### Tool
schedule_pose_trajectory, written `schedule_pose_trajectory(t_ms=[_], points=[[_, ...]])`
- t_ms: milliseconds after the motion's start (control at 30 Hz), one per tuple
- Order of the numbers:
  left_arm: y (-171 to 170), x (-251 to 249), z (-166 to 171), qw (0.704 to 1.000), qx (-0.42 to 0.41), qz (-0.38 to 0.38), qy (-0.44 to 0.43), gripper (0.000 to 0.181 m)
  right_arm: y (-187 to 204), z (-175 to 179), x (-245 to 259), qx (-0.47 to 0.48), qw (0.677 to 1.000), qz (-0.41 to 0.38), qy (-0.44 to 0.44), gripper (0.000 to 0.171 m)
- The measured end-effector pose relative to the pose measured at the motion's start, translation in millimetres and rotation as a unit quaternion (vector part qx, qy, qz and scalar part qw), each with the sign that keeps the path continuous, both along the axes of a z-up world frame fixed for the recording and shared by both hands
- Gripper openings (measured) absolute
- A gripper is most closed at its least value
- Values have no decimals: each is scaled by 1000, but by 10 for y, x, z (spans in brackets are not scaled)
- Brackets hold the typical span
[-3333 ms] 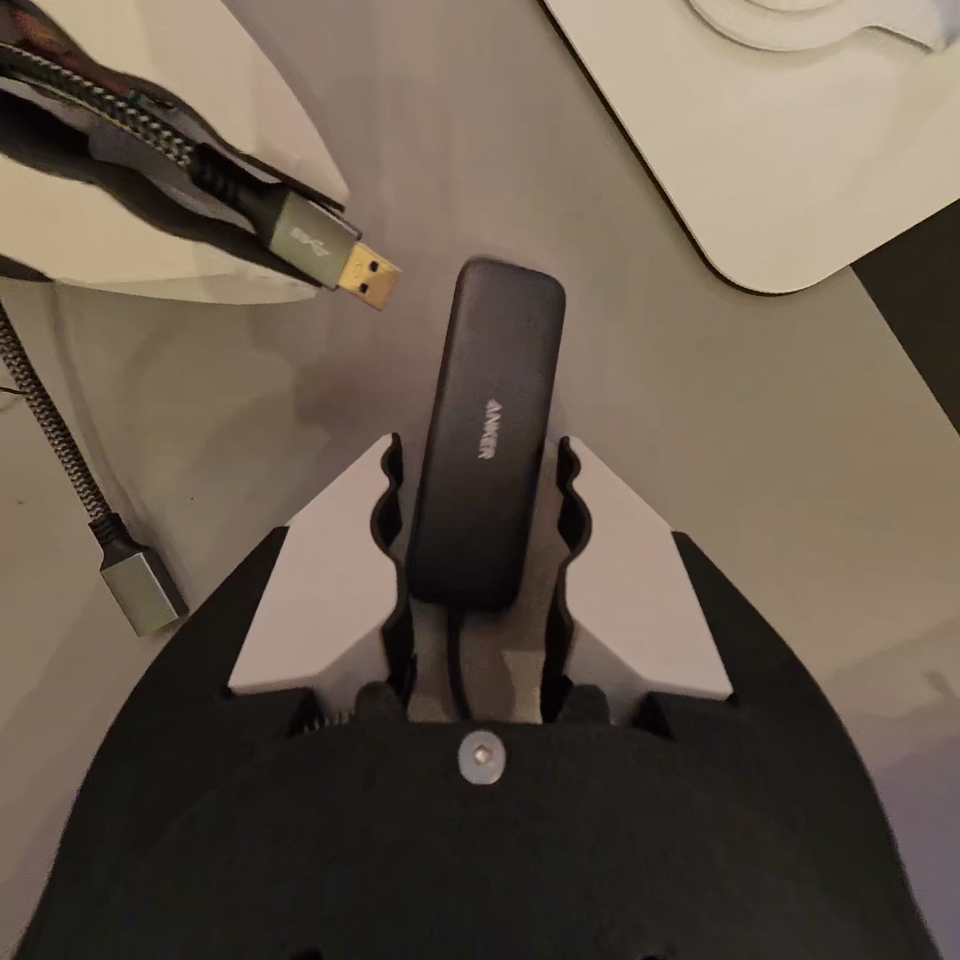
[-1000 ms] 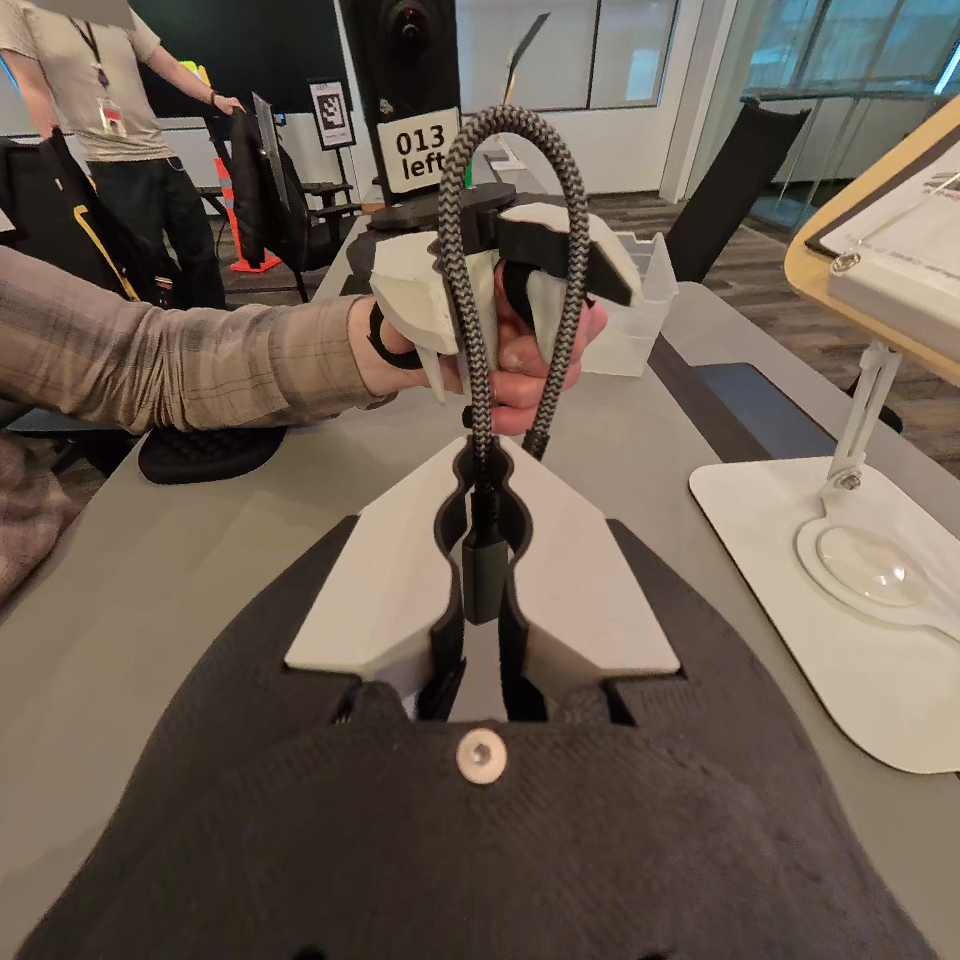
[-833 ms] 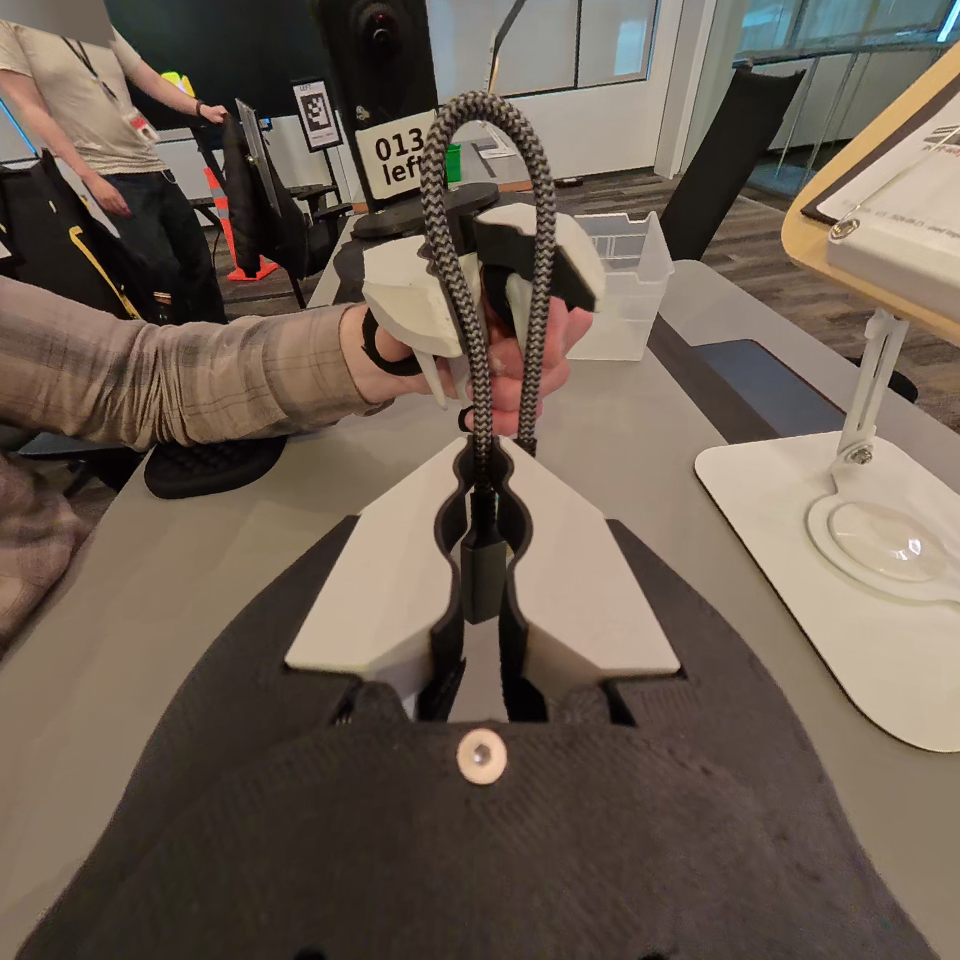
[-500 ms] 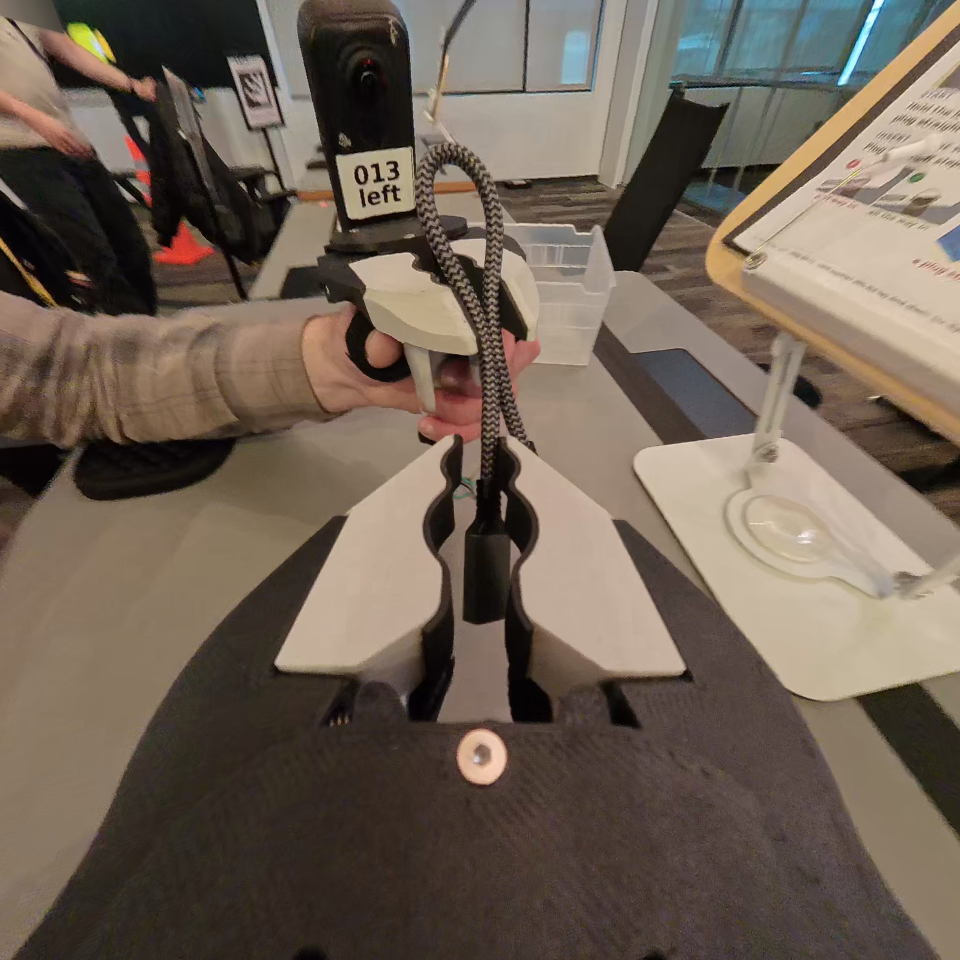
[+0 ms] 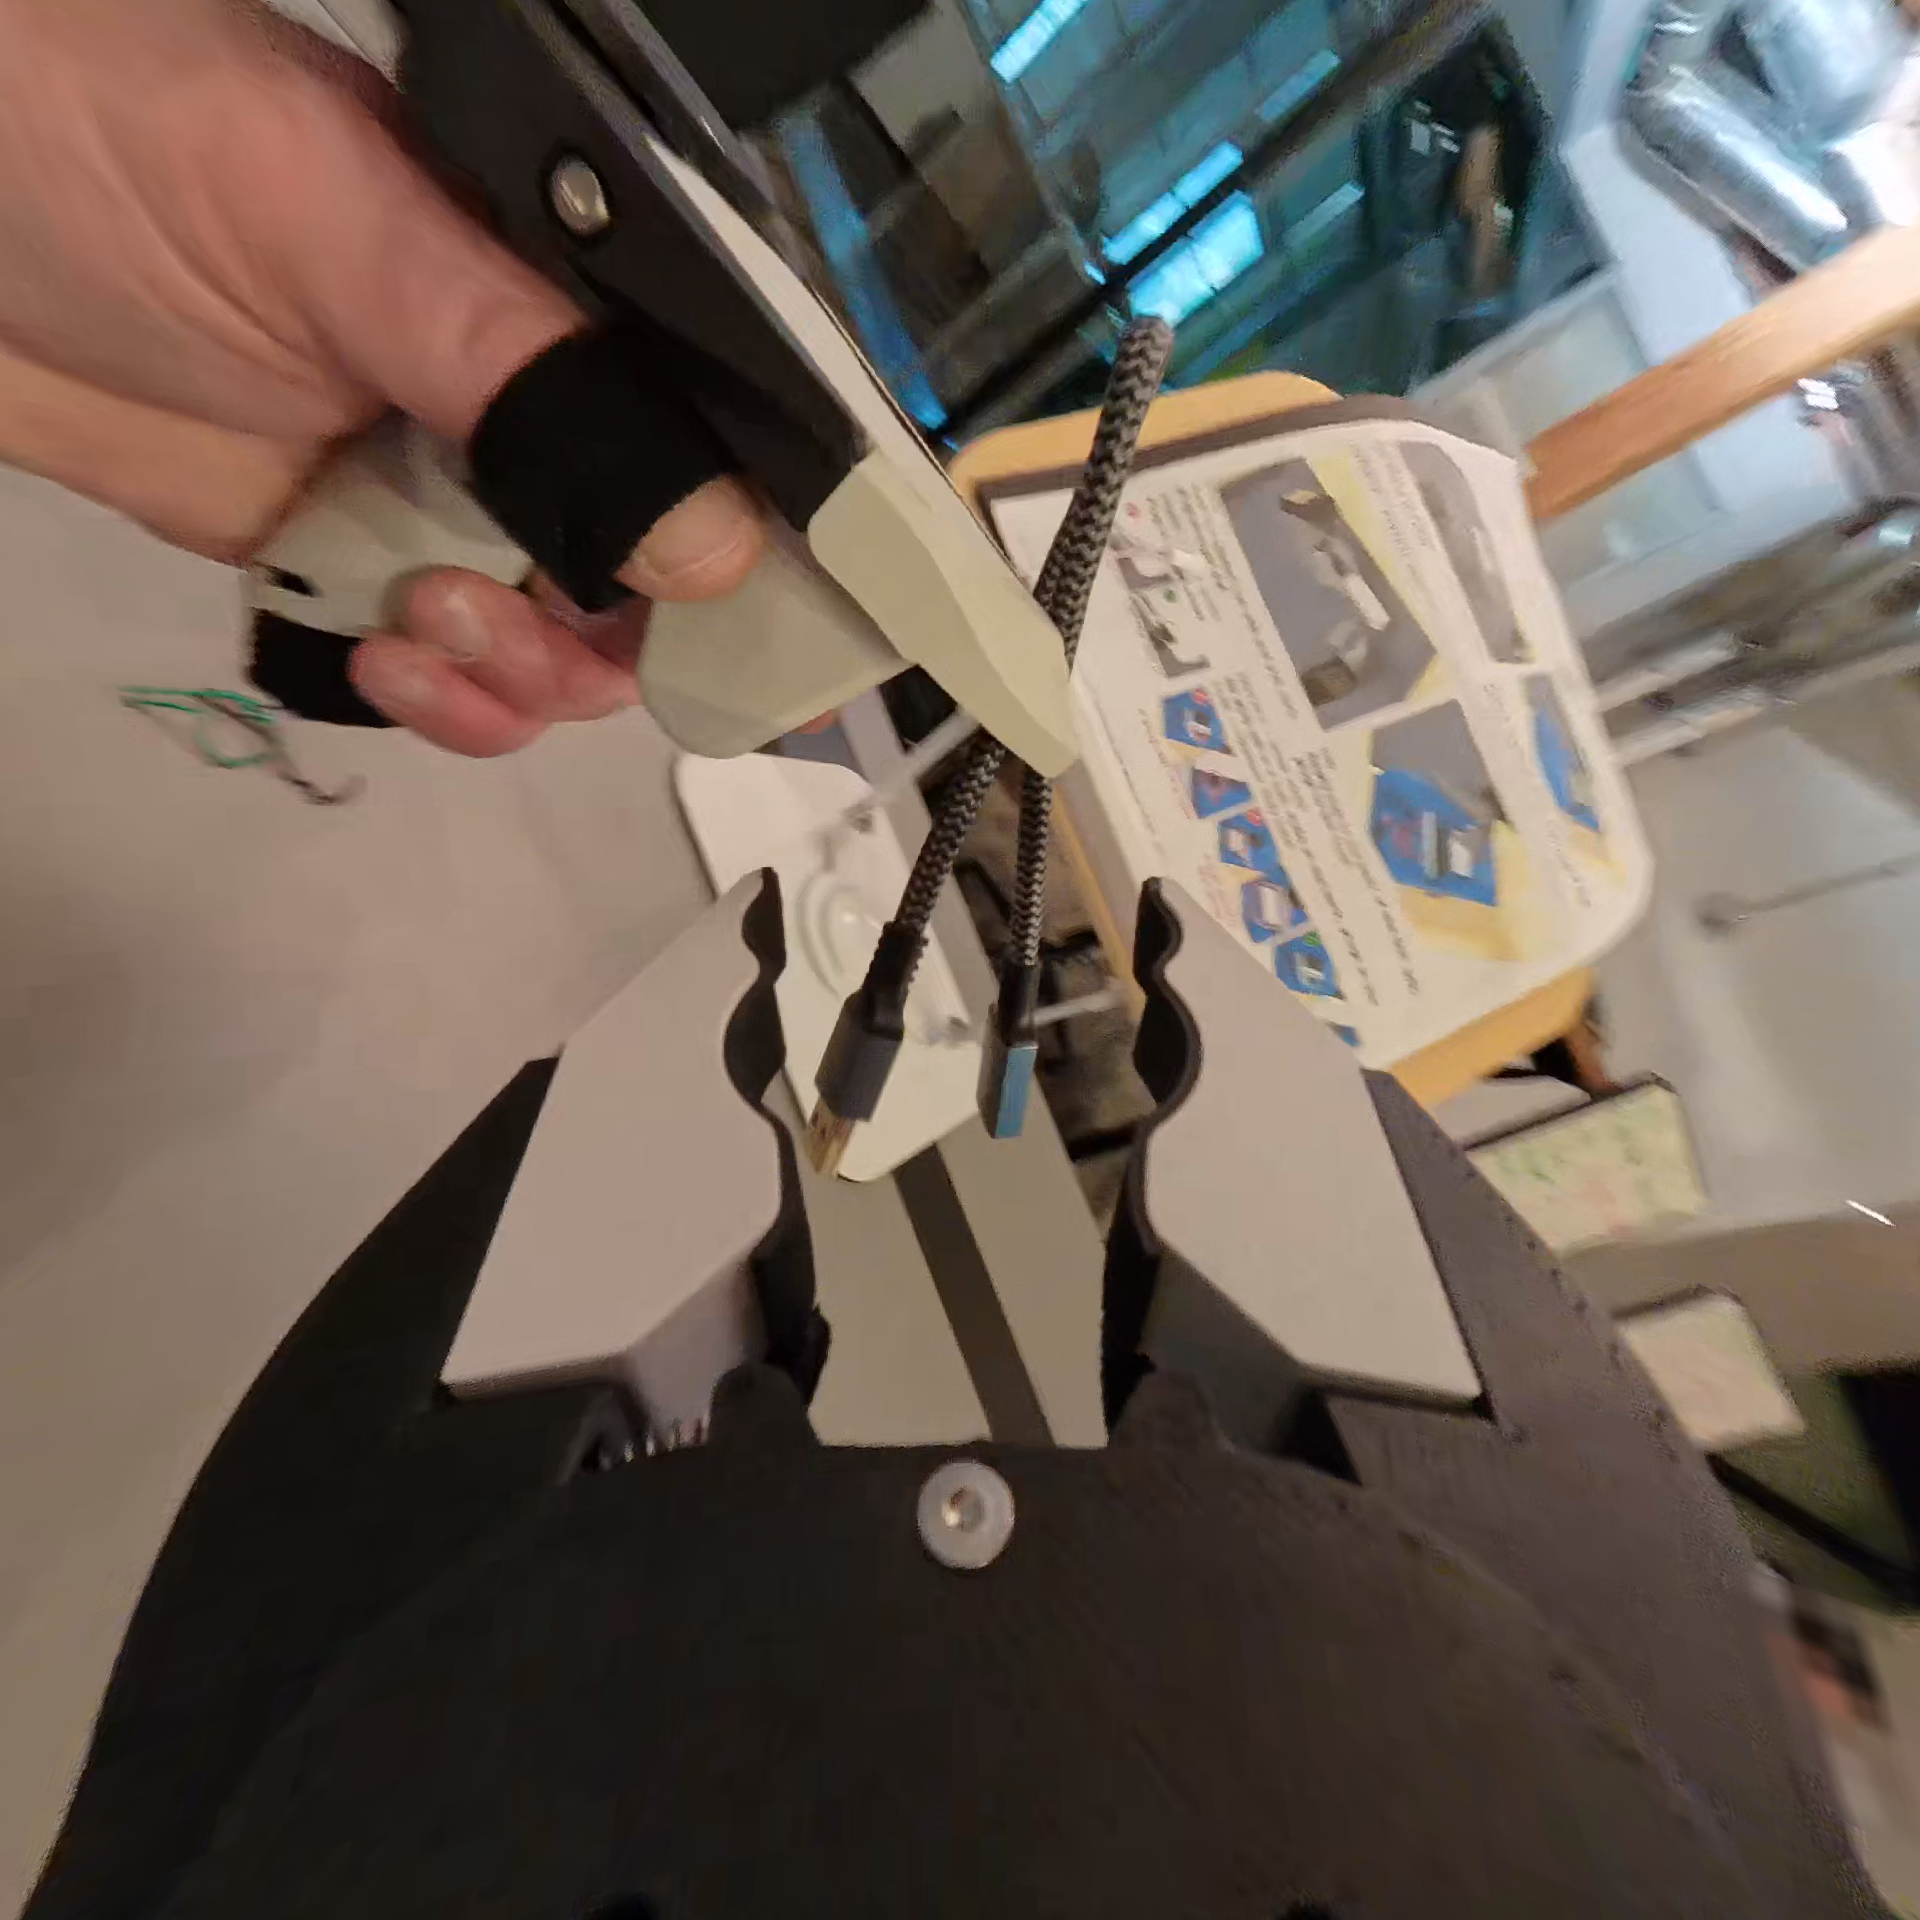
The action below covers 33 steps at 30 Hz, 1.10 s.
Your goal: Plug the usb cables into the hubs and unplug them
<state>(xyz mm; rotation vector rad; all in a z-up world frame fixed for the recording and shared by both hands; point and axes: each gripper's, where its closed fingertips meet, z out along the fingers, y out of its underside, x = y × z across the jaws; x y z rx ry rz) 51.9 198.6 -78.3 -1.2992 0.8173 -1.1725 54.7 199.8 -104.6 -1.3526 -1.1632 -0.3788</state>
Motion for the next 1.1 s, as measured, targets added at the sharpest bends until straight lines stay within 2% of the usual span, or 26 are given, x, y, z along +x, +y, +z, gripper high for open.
schedule_pose_trajectory(t_ms=[100,167,233,300,400,500,633,733,867,1033,1100], points=[[-108,99,25,1000,3,-1,2,12,95,-34,35,39,997,-58,-29,57],[-163,152,26,1000,14,4,5,12,125,-28,73,67,993,-82,-47,45],[-187,166,8,999,33,4,14,12,117,13,108,76,993,-81,-40,29],[-218,159,13,998,55,-6,16,12,80,29,91,45,998,-50,-12,21],[-265,153,-8,994,103,-13,43,12,-19,-59,10,-34,999,17,8,32],[-320,162,-46,986,148,-20,72,11,-135,-94,11,-105,992,68,32,34],[-348,185,-15,985,158,-14,68,11,-141,-60,51,-96,993,57,23,25],[-363,183,4,983,171,-7,70,10,-115,-49,47,-80,996,42,21,5],[-367,174,34,984,167,-8,60,10,-130,-25,35,-85,995,44,36,3],[-364,182,62,985,162,-7,58,12,-161,-39,7,-139,983,75,96,2],[-366,162,92,984,167,-7,54,20,-165,-43,16,-154,978,82,111,2]])
